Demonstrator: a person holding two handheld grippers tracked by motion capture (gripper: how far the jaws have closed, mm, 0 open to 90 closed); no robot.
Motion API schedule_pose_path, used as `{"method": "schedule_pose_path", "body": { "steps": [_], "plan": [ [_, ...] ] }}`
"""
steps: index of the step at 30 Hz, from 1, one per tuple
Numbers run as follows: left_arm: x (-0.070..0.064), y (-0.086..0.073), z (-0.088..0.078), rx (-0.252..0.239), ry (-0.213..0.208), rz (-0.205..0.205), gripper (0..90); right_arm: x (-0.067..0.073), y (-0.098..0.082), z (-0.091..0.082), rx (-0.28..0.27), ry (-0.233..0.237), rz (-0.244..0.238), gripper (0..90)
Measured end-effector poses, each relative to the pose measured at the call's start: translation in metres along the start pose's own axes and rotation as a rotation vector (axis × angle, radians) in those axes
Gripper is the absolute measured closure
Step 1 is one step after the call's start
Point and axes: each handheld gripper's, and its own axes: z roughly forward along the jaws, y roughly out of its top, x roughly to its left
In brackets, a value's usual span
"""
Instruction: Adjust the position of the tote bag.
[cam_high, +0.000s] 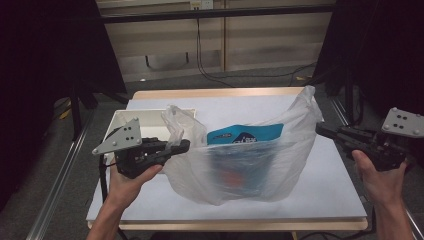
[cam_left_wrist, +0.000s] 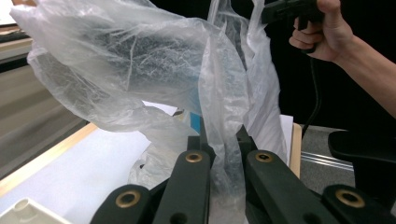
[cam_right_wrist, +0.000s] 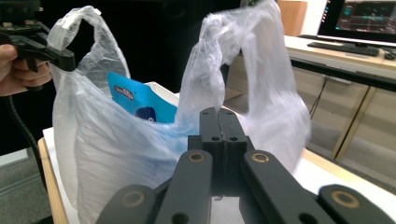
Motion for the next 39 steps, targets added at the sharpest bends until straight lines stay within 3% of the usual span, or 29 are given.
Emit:
{"method": "schedule_pose_path", "body": {
  "steps": [9,13,15,21,27,37,39],
  "plan": [
    [-0.004,-0.014,0.002,0.027,0.000,-0.013,89.6,-0.001,-0.027,0.004,0.024,-0.005,0.065,90.0],
    [-0.002,-0.020,0.008,0.059,-0.018,-0.016,89.6,-0.003,-0.036,0.008,0.051,-0.015,0.076,90.0],
    [-0.002,-0.022,0.012,0.101,-0.010,0.004,89.6,-0.004,-0.039,0.009,0.062,-0.020,0.083,90.0],
    [0.000,-0.032,0.015,0.116,-0.023,-0.014,89.6,-0.010,-0.056,0.016,0.083,-0.032,0.124,90.0],
    [-0.005,-0.044,0.017,0.139,-0.043,-0.013,89.5,-0.012,-0.070,0.021,0.145,-0.042,0.137,90.0],
    [-0.008,-0.074,0.022,0.193,-0.064,-0.044,89.5,-0.008,-0.095,0.023,0.212,-0.040,0.171,90.0],
    [-0.007,-0.086,0.025,0.197,-0.058,-0.070,89.6,-0.005,-0.103,0.025,0.242,-0.037,0.178,90.0]
  ]
}}
